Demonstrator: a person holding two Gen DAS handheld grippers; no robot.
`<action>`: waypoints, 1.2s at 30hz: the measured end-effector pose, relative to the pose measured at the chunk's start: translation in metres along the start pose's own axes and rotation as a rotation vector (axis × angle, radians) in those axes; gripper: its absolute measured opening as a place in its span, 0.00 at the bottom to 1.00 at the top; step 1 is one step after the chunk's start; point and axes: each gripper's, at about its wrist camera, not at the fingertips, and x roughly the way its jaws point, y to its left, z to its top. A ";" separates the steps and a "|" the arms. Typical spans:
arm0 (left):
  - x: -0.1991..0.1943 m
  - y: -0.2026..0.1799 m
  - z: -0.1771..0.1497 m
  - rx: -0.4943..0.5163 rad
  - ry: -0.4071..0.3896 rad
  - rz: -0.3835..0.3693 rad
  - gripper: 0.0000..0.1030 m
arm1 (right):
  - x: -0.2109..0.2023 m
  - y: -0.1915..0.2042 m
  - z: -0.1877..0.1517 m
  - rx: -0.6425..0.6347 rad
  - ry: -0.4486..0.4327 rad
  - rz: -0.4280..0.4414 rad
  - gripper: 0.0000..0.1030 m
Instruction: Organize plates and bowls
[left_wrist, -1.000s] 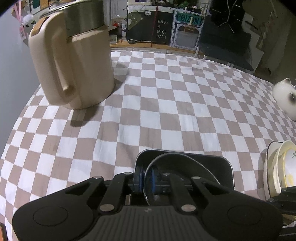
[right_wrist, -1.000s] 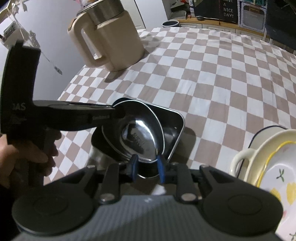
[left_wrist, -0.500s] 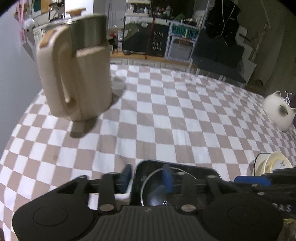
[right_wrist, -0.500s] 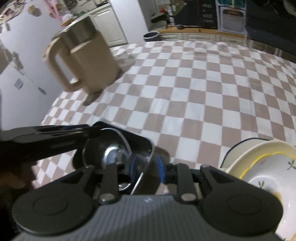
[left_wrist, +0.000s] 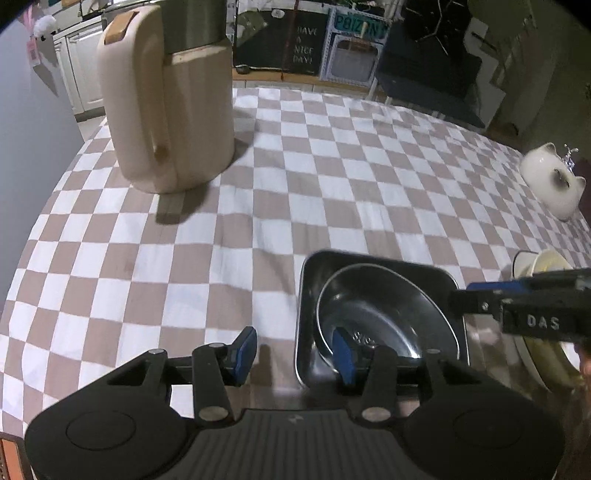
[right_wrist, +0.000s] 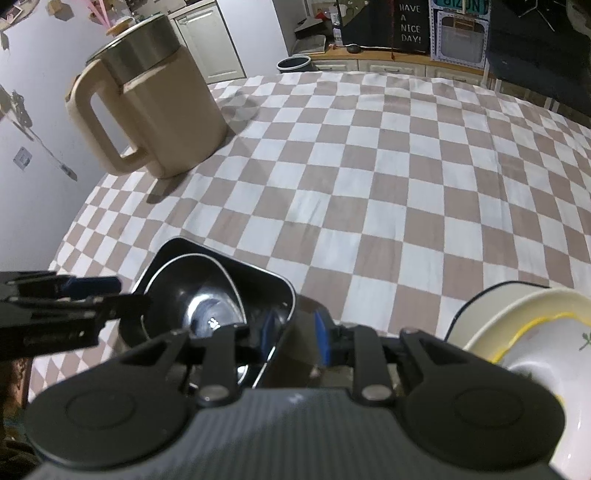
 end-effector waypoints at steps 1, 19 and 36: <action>-0.001 0.000 0.000 0.002 0.002 0.002 0.46 | 0.001 0.000 0.000 -0.001 0.003 -0.005 0.29; -0.004 0.000 -0.008 0.070 0.052 0.049 0.46 | 0.014 0.002 0.000 -0.038 0.040 -0.011 0.34; 0.011 -0.003 0.014 0.014 -0.008 0.090 0.39 | 0.014 0.008 -0.017 -0.075 0.095 0.048 0.27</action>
